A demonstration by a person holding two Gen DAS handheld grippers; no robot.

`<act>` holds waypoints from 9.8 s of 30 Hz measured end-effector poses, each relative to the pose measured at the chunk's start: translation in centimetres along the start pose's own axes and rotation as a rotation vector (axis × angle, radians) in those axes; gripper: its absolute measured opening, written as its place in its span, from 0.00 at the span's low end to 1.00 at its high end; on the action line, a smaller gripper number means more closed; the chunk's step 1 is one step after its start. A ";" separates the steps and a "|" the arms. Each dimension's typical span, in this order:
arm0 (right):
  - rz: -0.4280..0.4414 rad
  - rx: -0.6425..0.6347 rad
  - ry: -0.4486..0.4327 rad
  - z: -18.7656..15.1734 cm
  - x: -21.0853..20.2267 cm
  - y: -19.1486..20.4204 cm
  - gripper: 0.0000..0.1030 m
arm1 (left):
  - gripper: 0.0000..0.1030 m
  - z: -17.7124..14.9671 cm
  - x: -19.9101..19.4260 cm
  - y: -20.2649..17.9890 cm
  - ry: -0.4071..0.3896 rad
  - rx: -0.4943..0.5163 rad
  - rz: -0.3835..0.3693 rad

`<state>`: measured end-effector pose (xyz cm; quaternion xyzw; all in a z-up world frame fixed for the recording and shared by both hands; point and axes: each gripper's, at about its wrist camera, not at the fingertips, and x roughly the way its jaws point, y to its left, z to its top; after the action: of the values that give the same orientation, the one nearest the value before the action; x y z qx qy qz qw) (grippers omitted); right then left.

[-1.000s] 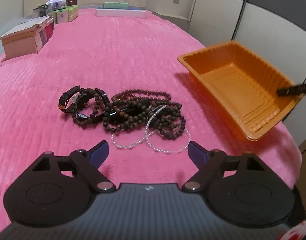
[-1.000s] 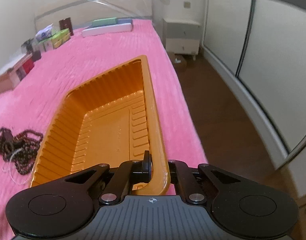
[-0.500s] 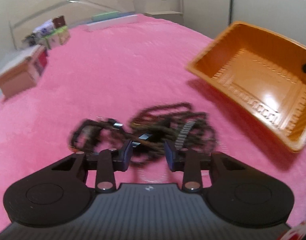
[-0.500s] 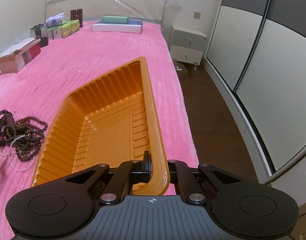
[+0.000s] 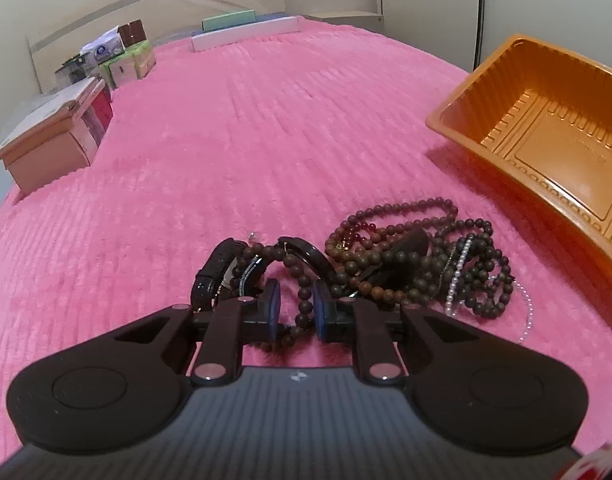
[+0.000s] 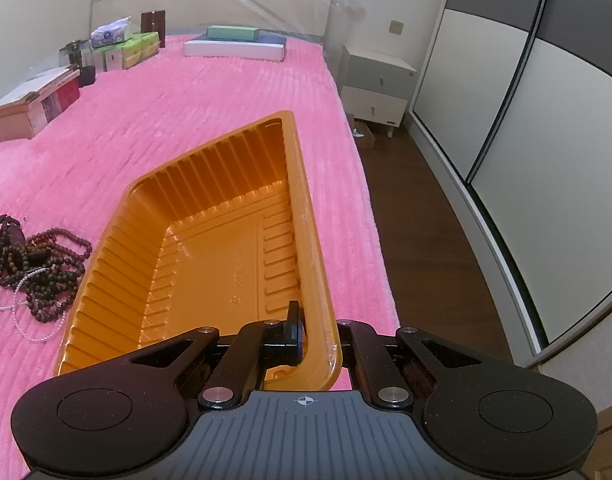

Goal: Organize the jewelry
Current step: 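Close the left tool on a dark brown bead bracelet in the pile, then carry the bead bracelet over the tray and open the left tool, then grasp the black wristwatch from the pile with the left tool, then carry the wristwatch into the tray and open the left tool, then grasp the white pearl necklace with the left tool, then lift the pearl necklace over the tray and release it from the left tool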

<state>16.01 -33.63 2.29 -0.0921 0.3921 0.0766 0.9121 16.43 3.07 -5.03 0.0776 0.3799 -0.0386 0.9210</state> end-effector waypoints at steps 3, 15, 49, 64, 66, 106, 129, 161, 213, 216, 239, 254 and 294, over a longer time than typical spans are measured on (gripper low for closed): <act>-0.001 -0.002 0.000 0.0 0.0 0.0 0.04 | 0.15 0.1 0.0 -0.1 0.006 0.004 -0.008; 0.001 -0.006 -0.010 -0.3 -0.6 0.6 0.04 | 0.06 1.2 -4.7 0.8 -0.021 0.056 0.001; -0.065 -0.019 0.011 -1.8 -1.4 3.3 0.03 | 0.09 8.3 -5.2 -17.2 -0.067 0.204 -0.484; -0.068 0.002 0.001 -2.6 -1.8 3.1 0.04 | 0.38 3.3 -7.2 -6.6 -0.094 0.026 -0.192; -0.071 0.004 -0.002 -2.6 -1.8 3.3 0.04 | 0.38 2.3 -7.2 -4.4 -0.087 -0.004 -0.135; -0.112 -0.003 0.033 -2.3 -1.1 3.7 0.04 | 0.13 0.1 -2.3 5.4 0.014 0.024 0.060; -0.103 -0.003 0.028 -2.8 -1.3 3.6 0.04 | 0.13 3.5 -9.0 -4.9 -0.120 0.110 -0.174; -0.084 -0.003 0.034 -2.6 -1.2 3.7 0.04 | 0.19 4.8 -6.4 -18.8 -0.152 0.235 -0.469; -0.097 -0.017 0.038 -2.9 -0.8 3.8 0.04 | 0.22 -1.9 -1.7 -6.1 -0.007 -0.038 -0.174; -0.097 -0.018 0.040 -2.9 -0.7 3.8 0.04 | 0.11 -1.7 -0.8 -6.5 0.006 -0.026 -0.178; -0.100 -0.024 0.030 -2.5 -1.1 4.0 0.04 | 0.02 2.1 -10.5 -2.5 -0.170 0.018 -0.180; -0.099 -0.032 0.024 -2.3 -1.3 3.9 0.04 | 0.02 6.7 -16.4 -2.2 -0.319 0.101 -0.196; -0.076 -0.007 0.008 -2.3 -1.2 2.8 0.04 | 0.02 13.9 -9.6 -18.2 -0.263 0.232 -0.530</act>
<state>12.98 -31.47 1.36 -0.1105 0.3917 0.0431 0.9124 16.94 -17.18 9.37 0.0746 0.2575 -0.3301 0.9051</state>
